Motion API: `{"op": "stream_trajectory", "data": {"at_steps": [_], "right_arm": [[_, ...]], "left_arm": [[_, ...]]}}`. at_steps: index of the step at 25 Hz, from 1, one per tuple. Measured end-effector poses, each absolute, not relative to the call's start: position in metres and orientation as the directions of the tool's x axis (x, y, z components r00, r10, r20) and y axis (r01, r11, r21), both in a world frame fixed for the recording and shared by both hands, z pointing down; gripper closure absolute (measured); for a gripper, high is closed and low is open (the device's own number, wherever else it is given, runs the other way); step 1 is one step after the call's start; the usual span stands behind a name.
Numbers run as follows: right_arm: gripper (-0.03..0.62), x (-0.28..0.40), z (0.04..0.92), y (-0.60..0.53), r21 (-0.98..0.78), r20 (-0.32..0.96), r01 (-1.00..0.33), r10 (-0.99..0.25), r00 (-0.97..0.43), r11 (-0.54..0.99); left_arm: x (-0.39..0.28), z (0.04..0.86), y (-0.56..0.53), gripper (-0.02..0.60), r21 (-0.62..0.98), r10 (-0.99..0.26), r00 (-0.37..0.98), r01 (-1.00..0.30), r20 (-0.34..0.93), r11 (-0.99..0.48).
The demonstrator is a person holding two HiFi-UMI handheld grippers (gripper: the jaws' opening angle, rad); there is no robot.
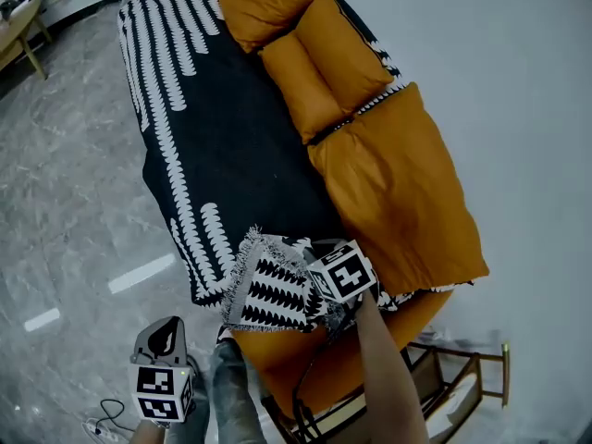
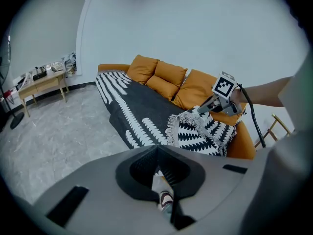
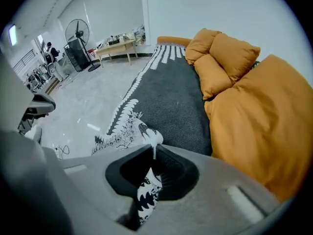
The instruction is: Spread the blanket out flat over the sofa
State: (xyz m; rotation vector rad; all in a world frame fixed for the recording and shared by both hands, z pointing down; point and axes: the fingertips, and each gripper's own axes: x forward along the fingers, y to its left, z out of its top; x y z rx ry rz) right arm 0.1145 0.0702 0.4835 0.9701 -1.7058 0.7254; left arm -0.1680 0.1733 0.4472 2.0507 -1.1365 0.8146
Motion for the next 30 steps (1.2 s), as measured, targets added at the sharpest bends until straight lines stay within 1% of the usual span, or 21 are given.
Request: {"op": "stream_trajectory", "data": {"at_steps": [7,13,23,30], "right_arm": [[0.563,0.097,0.452,0.098,0.020,0.940,-0.871,-0.306,-0.151,0.491],[0.563,0.085,0.433,0.114,0.040,0.927,-0.886,-0.347,-0.140,0.463],[0.563,0.074,0.402,0.155,0.042,0.919,-0.891,-0.368,-0.143,0.452],[0.563,0.064,0.382,0.188,0.018,0.923,-0.896,-0.352,-0.156,0.445]], "left_arm": [[-0.200,0.434,0.199,0.578,0.224,-0.504,0.427,-0.882,0.751,-0.414],[-0.216,0.413,0.208,0.578,0.207,-0.526,0.436,-0.875,0.731,-0.438],[-0.215,0.390,0.233,0.578,0.235,-0.526,0.473,-0.858,0.707,-0.457],[-0.215,0.374,0.249,0.577,0.254,-0.512,0.493,-0.847,0.703,-0.467]]}}
